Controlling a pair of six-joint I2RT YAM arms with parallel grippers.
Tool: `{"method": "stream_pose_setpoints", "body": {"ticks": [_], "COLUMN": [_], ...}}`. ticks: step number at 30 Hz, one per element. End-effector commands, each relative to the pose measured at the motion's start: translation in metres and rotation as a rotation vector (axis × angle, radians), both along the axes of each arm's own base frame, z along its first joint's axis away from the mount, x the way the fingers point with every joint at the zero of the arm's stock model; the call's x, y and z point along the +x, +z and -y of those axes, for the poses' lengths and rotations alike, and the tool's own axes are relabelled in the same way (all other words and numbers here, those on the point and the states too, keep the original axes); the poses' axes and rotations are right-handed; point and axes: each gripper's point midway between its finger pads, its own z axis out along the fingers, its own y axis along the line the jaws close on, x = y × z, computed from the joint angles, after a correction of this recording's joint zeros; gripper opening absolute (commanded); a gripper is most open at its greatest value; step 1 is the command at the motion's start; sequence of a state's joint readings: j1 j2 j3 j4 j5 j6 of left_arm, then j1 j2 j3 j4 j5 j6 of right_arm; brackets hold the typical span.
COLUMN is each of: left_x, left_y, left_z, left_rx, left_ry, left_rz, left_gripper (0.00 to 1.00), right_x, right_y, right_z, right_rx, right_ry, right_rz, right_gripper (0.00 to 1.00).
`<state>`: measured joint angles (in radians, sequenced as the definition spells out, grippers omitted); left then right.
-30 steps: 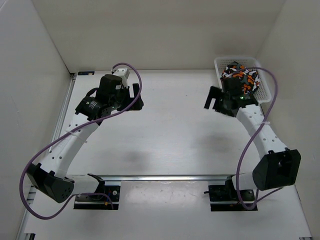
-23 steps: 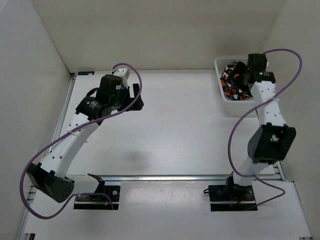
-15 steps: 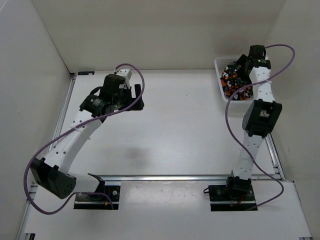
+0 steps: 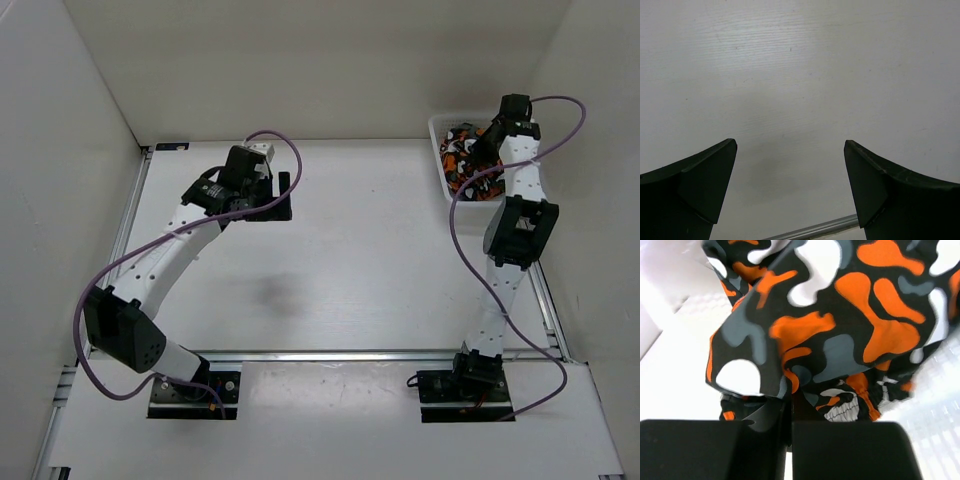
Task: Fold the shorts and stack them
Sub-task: Grab the shorts from the pile, then move the shorts to the center of the board
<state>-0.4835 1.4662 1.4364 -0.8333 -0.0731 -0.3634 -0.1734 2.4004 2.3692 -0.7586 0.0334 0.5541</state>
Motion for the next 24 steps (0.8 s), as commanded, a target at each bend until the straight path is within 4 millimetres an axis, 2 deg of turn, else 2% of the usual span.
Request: {"method": "stream_pose_setpoints", "body": {"ticks": [1,2,4,5,7,8,10,11,12,13,14,15,16,17,18,19,20,21,22,23,24], "left_x": [0.005,0.005,0.009,0.006,0.008,0.004,0.006,0.005,0.001,0.000,0.001,-0.001,-0.003,-0.009,-0.010,-0.018,-0.021,-0.024,-0.030,-0.030,-0.025], "left_y": [0.044,0.045,0.053,0.061,0.068,0.083,0.095,0.114,0.110,0.114,0.118,0.127,0.126,0.133,0.140,0.147,0.150,0.153,0.151,0.148,0.144], "left_z": [-0.001,-0.001,-0.011,-0.013,-0.023,-0.030,-0.051,-0.059,-0.066,-0.074,-0.083,-0.089,-0.098,-0.102,-0.108,-0.113,-0.114,-0.115,-0.117,-0.117,-0.114], "left_rx": [-0.042,-0.042,-0.044,-0.069,-0.072,-0.082,-0.035,-0.043,-0.013,-0.011,-0.009,-0.017,0.008,0.009,0.004,0.001,-0.005,-0.011,-0.003,-0.006,-0.014], "left_ry": [-0.001,-0.001,0.029,0.037,0.085,0.134,0.242,0.277,0.313,0.331,0.356,0.384,0.410,0.419,0.443,0.451,0.452,0.452,0.446,0.447,0.440], "left_rz": [0.114,0.114,0.137,0.151,0.166,0.175,0.187,0.215,0.182,0.182,0.183,0.202,0.196,0.209,0.219,0.235,0.246,0.255,0.254,0.260,0.261], "left_gripper": [1.00,1.00,1.00,1.00,1.00,1.00,1.00,1.00,1.00,1.00,1.00,1.00,1.00,1.00,1.00,1.00,1.00,1.00,1.00,1.00,1.00], "right_x": [-0.017,-0.035,-0.053,-0.072,-0.094,-0.116,-0.135,-0.158,-0.165,-0.175,-0.199,-0.209,-0.229,-0.239,-0.250,-0.266,-0.278,-0.287,-0.289,-0.293,-0.291], "right_y": [0.143,0.187,0.229,0.265,0.298,0.324,0.331,0.338,0.327,0.321,0.327,0.319,0.324,0.281,0.265,0.253,0.226,0.169,0.147,0.128,0.115], "right_z": [-0.028,-0.044,-0.065,-0.086,-0.112,-0.139,-0.166,-0.194,-0.204,-0.216,-0.237,-0.245,-0.252,-0.272,-0.283,-0.288,-0.301,-0.303,-0.307,-0.311,-0.311], "right_rx": [-0.056,-0.081,-0.096,-0.101,-0.100,-0.072,-0.079,-0.066,-0.077,-0.074,-0.056,-0.052,-0.027,-0.001,0.025,0.059,0.067,0.070,0.077,0.086,0.071], "right_ry": [0.072,0.111,0.162,0.213,0.296,0.372,0.457,0.539,0.564,0.601,0.658,0.679,0.696,0.751,0.784,0.792,0.836,0.846,0.849,0.888,0.899], "right_rz": [0.279,0.354,0.438,0.510,0.582,0.643,0.658,0.669,0.637,0.623,0.643,0.625,0.644,0.548,0.522,0.496,0.445,0.313,0.263,0.214,0.173], "right_gripper": [0.00,0.00,0.00,0.00,0.00,0.00,0.00,0.00,0.00,0.00,0.00,0.00,0.00,0.00,0.00,0.06,0.35,0.57,0.77,0.91,1.00]}}
